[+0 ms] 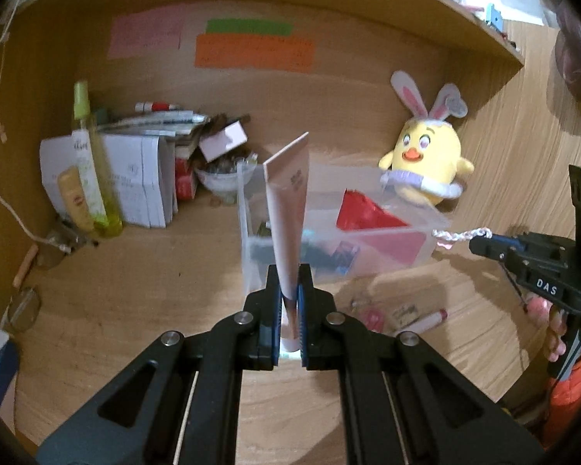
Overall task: Organize objects
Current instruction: 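Grasp the pink tube with the left gripper while the right gripper grasps the bracelet, then lower the pink tube into the box while the right gripper drops the bracelet in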
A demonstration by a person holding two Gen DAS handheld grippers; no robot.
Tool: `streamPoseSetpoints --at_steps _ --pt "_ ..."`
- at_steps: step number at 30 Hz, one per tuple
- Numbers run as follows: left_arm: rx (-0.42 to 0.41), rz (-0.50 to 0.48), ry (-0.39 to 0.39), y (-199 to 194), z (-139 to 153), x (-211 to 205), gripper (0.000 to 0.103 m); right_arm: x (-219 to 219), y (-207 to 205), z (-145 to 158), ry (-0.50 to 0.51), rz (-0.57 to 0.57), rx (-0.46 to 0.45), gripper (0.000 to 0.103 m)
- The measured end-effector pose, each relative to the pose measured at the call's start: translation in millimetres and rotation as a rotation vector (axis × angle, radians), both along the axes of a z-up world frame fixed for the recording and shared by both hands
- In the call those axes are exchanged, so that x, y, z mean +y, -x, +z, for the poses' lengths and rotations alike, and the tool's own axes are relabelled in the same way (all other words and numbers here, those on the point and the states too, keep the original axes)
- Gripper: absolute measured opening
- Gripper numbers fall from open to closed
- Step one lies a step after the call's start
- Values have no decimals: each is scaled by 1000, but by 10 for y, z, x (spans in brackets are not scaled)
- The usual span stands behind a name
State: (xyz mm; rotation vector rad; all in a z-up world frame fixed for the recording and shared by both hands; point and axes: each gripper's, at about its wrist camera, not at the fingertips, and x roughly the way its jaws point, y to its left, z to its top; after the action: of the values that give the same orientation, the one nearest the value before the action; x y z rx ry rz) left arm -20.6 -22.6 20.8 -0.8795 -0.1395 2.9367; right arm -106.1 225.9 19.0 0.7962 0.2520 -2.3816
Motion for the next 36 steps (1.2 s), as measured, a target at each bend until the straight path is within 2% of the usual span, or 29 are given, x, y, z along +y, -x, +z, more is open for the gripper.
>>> streamPoseSetpoints --at_steps 15,20,30,36 --pt "86 2 -17 326 422 -13 6 -150 111 298 68 30 57 8" --pt "109 3 0 449 519 52 6 -211 226 344 77 23 65 8" --pt "88 2 -9 801 457 83 6 -320 457 422 59 8 86 8" --pt "43 5 -23 1045 306 69 6 -404 637 331 33 -8 66 8"
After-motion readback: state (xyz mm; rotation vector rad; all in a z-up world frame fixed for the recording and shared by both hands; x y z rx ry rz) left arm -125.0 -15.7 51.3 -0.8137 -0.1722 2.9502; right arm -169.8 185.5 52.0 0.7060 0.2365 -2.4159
